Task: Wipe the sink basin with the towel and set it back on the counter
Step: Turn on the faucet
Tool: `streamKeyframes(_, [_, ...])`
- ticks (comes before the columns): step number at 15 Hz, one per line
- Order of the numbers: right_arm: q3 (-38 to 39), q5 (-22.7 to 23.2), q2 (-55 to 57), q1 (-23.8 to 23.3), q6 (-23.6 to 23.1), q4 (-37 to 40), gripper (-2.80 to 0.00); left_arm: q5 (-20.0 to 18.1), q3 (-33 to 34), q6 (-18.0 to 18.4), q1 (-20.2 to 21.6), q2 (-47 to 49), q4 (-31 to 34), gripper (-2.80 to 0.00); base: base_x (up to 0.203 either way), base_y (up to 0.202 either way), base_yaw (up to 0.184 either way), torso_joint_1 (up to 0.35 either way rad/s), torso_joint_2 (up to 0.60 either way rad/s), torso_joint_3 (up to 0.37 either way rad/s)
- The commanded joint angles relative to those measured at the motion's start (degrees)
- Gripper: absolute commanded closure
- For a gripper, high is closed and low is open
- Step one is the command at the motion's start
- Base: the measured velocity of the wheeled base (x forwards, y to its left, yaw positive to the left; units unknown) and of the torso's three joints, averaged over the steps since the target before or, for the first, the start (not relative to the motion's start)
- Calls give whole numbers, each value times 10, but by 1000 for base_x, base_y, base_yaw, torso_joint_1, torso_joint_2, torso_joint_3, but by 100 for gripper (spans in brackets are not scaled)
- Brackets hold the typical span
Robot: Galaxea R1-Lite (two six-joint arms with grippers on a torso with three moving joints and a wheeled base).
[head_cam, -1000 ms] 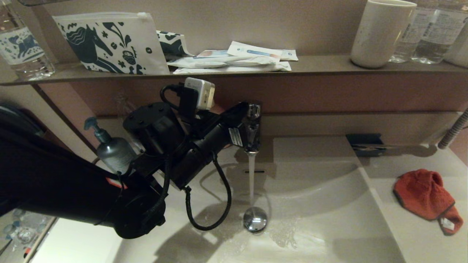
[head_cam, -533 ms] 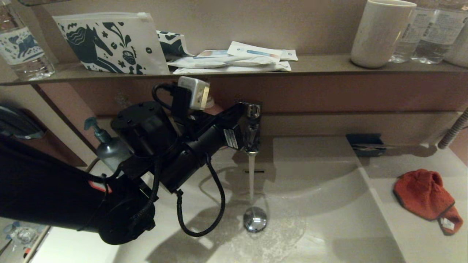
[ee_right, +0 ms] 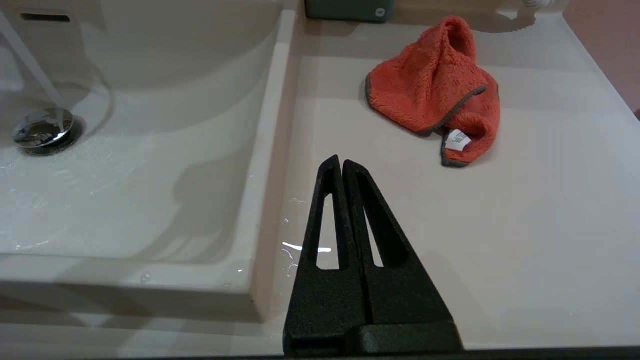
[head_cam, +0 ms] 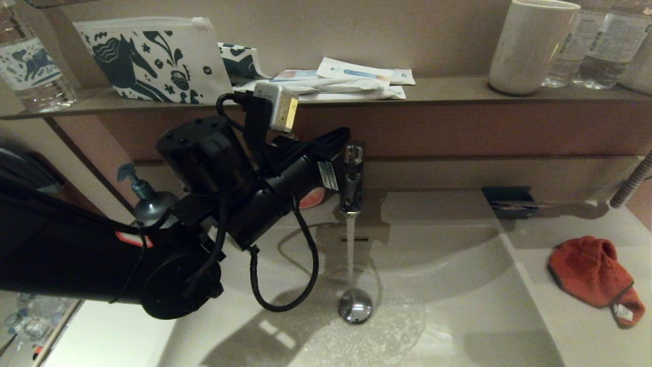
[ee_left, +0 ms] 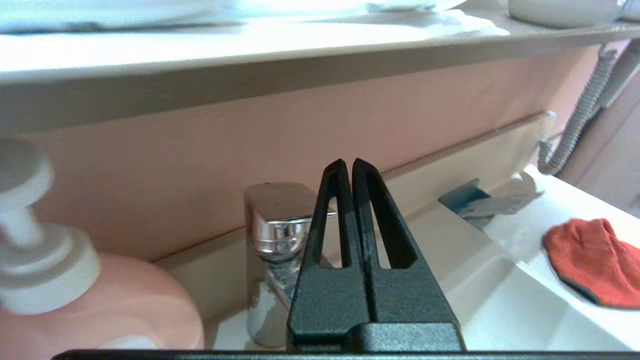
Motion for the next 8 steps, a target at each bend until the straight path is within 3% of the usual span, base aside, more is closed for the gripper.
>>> streamKeyframes(1, [0,0,0,0,0,0,0,-1,-13,0,0,9,6,0,0,0,0,0,0,0])
streamKeyframes(8, [0,0,0,0,0,0,0,-19,-12,6,5,39,15,0,0,0,0,0,0,0])
